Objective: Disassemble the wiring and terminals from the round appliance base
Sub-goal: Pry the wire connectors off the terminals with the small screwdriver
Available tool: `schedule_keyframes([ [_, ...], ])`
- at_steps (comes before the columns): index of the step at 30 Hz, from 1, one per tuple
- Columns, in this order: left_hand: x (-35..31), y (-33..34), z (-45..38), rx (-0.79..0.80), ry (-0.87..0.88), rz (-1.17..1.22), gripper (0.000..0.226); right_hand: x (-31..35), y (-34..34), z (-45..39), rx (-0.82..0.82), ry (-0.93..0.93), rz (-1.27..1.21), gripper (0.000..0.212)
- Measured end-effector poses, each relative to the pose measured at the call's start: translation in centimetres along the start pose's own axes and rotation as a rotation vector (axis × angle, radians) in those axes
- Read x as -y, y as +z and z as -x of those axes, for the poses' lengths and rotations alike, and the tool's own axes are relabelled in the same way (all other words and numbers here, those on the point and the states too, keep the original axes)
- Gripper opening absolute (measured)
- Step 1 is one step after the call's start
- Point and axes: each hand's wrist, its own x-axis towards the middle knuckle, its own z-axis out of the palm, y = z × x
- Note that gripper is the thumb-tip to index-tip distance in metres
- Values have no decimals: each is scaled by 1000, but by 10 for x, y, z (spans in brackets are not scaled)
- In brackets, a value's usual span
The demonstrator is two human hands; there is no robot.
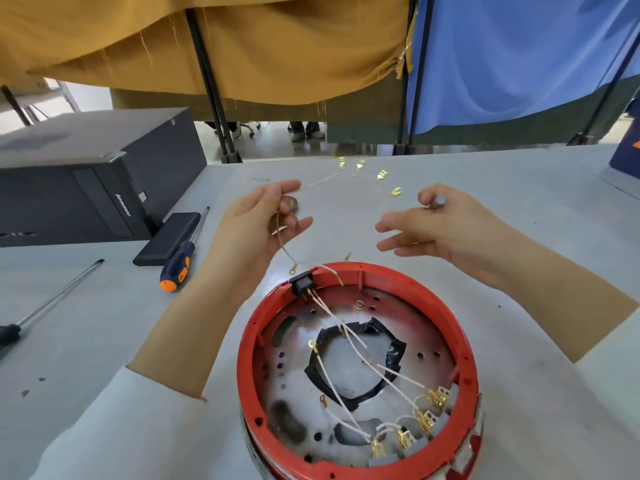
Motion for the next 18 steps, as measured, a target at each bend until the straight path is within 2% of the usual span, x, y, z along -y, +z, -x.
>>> schedule_keyframes([
  [3, 6, -3, -20, -6, -83, 46, 24, -4, 6, -10, -13, -34, -14, 41],
  [8, 31, -2, -70, -34, -192, -238, 24, -18, 12, -47, -119, 86, -21, 29],
  [12, 65, -14, -102, -109, -382, -357, 15, -42, 11, -58, -25, 169, 158, 25],
  [14, 82, -18, -111, -163, -421, -358, 14, -54, 9, -60, 41, 174, 249, 29],
  [16, 93, -22, -120, -200, -353, -495, 14, -63, 6, -62, 78, 144, 368, 32],
  [18, 98, -27, -127, -137, -175, -911, 18, -72, 1, -66, 64, 68, 516, 31],
])
